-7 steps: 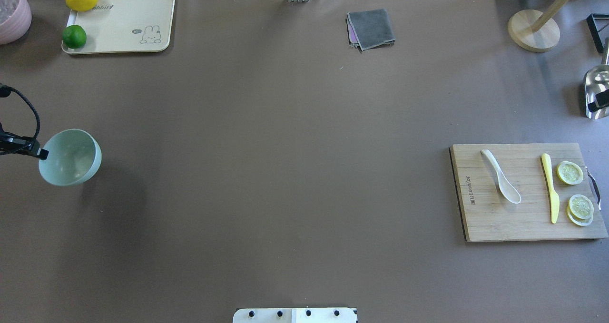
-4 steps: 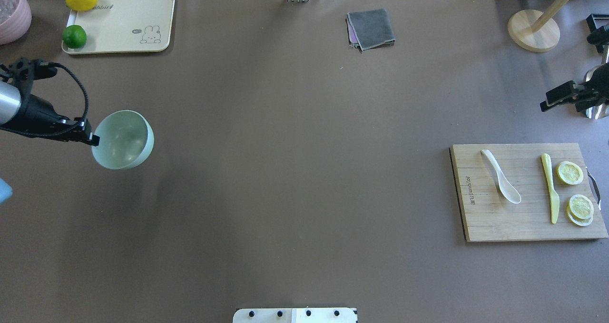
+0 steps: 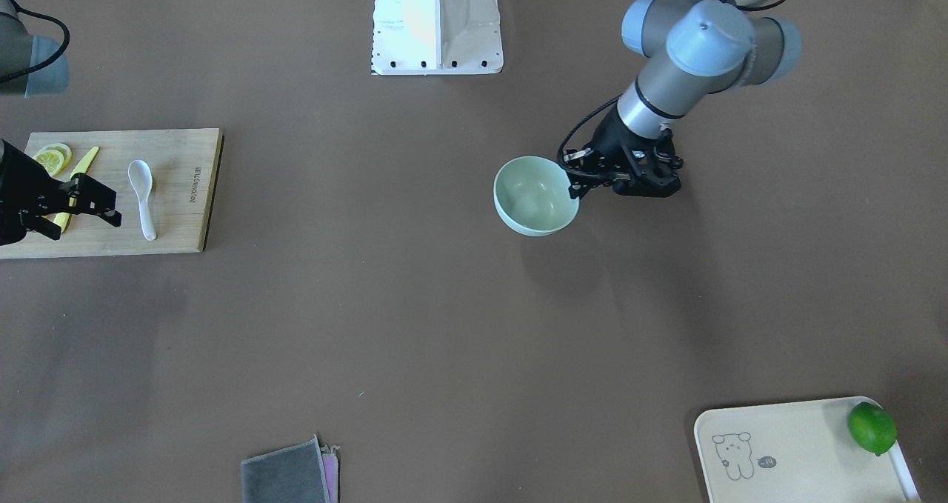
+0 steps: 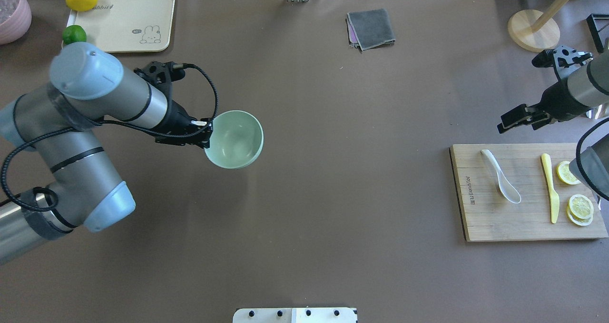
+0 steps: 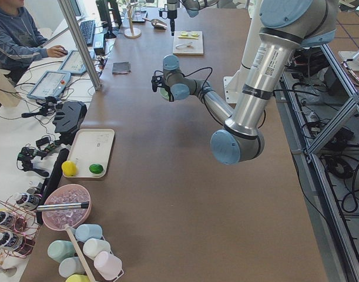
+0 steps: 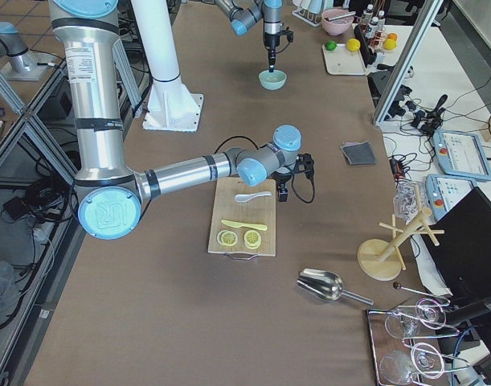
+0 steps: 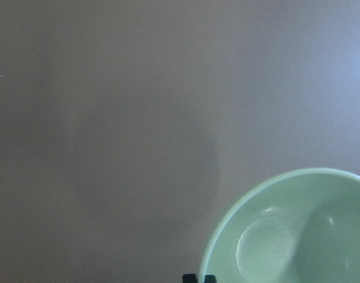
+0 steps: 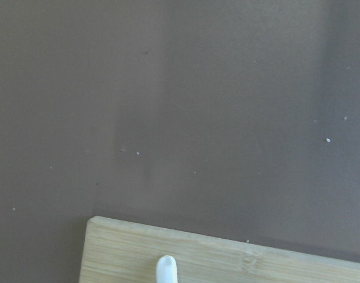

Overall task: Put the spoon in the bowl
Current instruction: 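Slide the bowl to table center with left gripper while right reaches the spoon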

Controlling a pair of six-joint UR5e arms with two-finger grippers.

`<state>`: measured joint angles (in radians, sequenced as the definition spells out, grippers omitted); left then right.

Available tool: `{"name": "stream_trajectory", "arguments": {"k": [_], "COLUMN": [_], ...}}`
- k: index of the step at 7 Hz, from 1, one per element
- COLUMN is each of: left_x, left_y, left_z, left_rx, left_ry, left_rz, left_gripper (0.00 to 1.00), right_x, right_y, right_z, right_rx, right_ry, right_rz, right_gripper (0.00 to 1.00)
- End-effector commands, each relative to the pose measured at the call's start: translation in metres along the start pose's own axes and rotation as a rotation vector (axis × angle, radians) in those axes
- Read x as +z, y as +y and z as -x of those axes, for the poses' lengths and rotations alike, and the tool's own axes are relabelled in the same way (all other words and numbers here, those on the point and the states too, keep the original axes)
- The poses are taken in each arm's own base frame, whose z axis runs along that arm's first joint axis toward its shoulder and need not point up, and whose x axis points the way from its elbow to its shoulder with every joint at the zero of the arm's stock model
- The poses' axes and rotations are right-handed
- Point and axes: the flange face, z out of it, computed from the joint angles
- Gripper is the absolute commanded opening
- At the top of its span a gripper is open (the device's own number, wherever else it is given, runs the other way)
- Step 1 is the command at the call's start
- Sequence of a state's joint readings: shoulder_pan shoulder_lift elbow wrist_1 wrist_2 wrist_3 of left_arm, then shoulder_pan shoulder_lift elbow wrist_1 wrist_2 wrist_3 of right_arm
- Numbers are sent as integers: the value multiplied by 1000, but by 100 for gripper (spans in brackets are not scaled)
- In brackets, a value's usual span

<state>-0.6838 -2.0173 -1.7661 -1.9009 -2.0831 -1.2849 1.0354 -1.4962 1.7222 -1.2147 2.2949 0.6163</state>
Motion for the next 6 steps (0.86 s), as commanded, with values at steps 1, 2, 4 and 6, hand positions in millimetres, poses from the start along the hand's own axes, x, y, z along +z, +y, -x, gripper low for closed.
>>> {"name": "stream_trajectory", "arguments": {"k": [1, 2, 4, 6], "left_x": [32, 46, 69, 75], "left_y": [16, 24, 29, 33], "left_z": [-62, -82, -107, -113], "left_rx": [-19, -20, -32, -28], "left_ry": [-7, -10, -25, -29], "left_rz": [-10, -19, -38, -35], "left_gripper": [0, 0, 0, 0], "right_x": [16, 27, 40, 49], "right_y": [7, 12, 20, 26], "right_z": [14, 23, 31, 33], "right_rx": [-28, -46, -56, -54], "right_ry": [9, 11, 13, 27], "right_rz": [23, 39, 64, 75], "right_gripper": [100, 100, 99, 99]}}
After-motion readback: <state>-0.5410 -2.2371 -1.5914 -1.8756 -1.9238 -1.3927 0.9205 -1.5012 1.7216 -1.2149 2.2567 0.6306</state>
